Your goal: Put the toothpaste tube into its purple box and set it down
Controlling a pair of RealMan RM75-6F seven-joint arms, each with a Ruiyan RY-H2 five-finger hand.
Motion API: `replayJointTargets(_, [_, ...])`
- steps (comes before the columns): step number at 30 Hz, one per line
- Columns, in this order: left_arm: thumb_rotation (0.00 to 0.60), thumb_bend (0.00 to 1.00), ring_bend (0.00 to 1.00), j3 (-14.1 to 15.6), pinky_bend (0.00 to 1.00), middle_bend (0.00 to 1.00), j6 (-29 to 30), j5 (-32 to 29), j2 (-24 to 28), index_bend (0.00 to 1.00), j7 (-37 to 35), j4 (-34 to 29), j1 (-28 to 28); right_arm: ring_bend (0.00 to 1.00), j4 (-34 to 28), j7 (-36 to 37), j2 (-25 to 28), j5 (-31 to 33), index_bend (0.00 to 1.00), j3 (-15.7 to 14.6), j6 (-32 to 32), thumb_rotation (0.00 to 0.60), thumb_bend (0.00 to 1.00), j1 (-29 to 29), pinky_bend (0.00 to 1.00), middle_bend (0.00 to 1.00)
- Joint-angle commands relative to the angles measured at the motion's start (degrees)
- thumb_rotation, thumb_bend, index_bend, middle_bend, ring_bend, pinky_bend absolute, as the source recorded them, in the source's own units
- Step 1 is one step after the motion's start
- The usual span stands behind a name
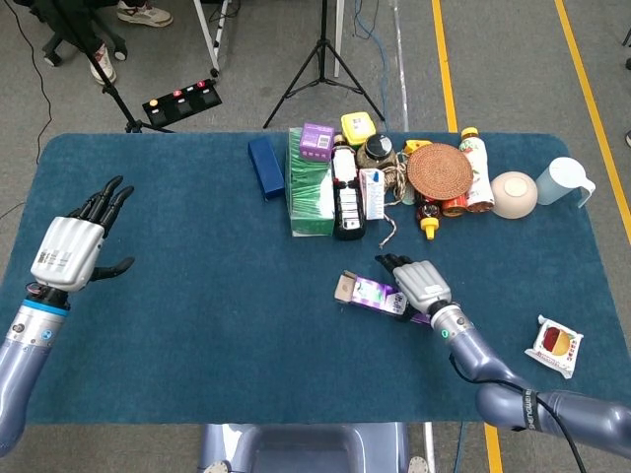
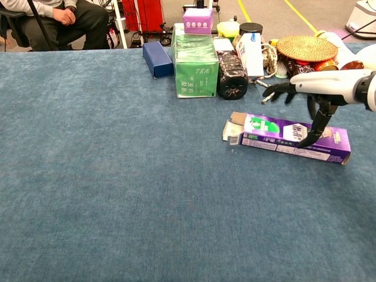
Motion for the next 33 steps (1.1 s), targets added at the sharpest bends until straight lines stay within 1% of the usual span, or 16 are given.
replayJointTargets(1, [0.600,0.16,0.14,0.5,0.44,0.00,0.7,1.5,0.3,0.00,-3.0,0.5,1.5,0.09,-2.5,1.9,2.2,-1.2,0.02,0.3,0.9,0.600,0.00,-0.6,0.32,0.03])
replayJointTargets(4, [0.600,0.16,0.13,1.3,0.42,0.00,2.0,3.1,0.7,0.00,-6.0,0.4,3.2,0.08,-5.0,4.6,4.7,-4.2,0.02,0.7,1.6,0.600,0.00,-1.8,0.32,0.03])
replayJointTargets(5, [0.600,0.16,0.12,1.7,0.39,0.00,2.4,3.7,0.9,0.00,-7.0,0.3,3.9,0.08,-5.7,5.8,5.8,-6.1,0.02,0.6,2.0,0.600,0.00,-2.5,0.32,0.03])
replayJointTargets(7, [0.600,0.15,0.09,2.6,0.33,0.00,2.8,4.2,1.4,0.00,-8.0,-0.1,5.1,0.09,-6.5,7.3,7.3,-9.3,0.02,0.3,3.1,0.600,0.00,-3.6,0.32,0.03])
replayJointTargets(9, [0.600,0.13,0.03,3.4,0.25,0.00,3.4,4.6,1.7,0.00,-8.1,-0.2,6.1,0.09,-6.8,8.1,8.5,-12.6,0.02,-0.3,4.6,0.600,0.00,-4.7,0.31,0.03])
replayJointTargets(12, [0.600,0.08,0.00,4.5,0.18,0.00,4.5,5.0,1.9,0.00,-7.5,0.1,7.9,0.09,-6.3,8.7,10.0,-18.3,0.02,-1.6,7.6,0.600,0.00,-6.5,0.30,0.03])
replayJointTargets(15, [0.600,0.06,0.00,6.4,0.16,0.00,6.2,4.2,2.3,0.00,-7.6,0.0,11.3,0.09,-3.1,9.7,11.4,-27.4,0.02,-4.1,14.6,0.600,0.00,-10.1,0.29,0.04])
replayJointTargets(17, [0.600,0.06,0.00,7.4,0.16,0.00,7.2,4.2,2.7,0.00,-9.1,0.1,13.2,0.09,-0.7,11.5,11.6,-31.1,0.02,-5.3,18.4,0.600,0.00,-12.3,0.29,0.05])
replayJointTargets(20, [0.600,0.05,0.00,9.3,0.15,0.00,9.7,5.2,2.8,0.00,-12.3,1.3,17.0,0.09,4.1,16.3,11.7,-36.5,0.02,-7.3,24.7,0.600,0.00,-16.1,0.29,0.05])
replayJointTargets(21, [0.600,0.04,0.00,9.7,0.14,0.00,10.7,5.5,2.8,0.00,-13.1,1.6,18.1,0.09,5.0,17.5,11.8,-37.4,0.02,-7.7,26.2,0.600,0.00,-17.2,0.29,0.05])
replayJointTargets(24, [0.600,0.03,0.00,11.4,0.14,0.00,16.4,6.1,1.7,0.00,-16.1,2.9,23.6,0.09,6.7,21.7,12.7,-39.5,0.02,-10.0,33.8,0.600,0.00,-23.2,0.28,0.05])
replayJointTargets(26, [0.600,0.03,0.00,11.6,0.14,0.00,17.9,6.5,0.9,0.00,-16.6,3.6,25.1,0.09,7.2,22.2,12.7,-40.1,0.02,-10.5,35.9,0.600,0.00,-25.0,0.28,0.05])
replayJointTargets(29, [0.600,0.03,0.00,11.8,0.14,0.00,18.6,5.7,0.3,0.00,-16.4,3.2,27.0,0.09,7.5,21.6,12.1,-39.9,0.02,-10.7,38.4,0.600,0.00,-27.7,0.28,0.05])
replayJointTargets(33, [0.600,0.03,0.00,11.7,0.14,0.00,17.6,4.4,0.7,0.00,-12.9,1.1,27.8,0.09,7.3,19.6,11.3,-39.6,0.03,-10.1,40.1,0.600,0.00,-29.6,0.27,0.05])
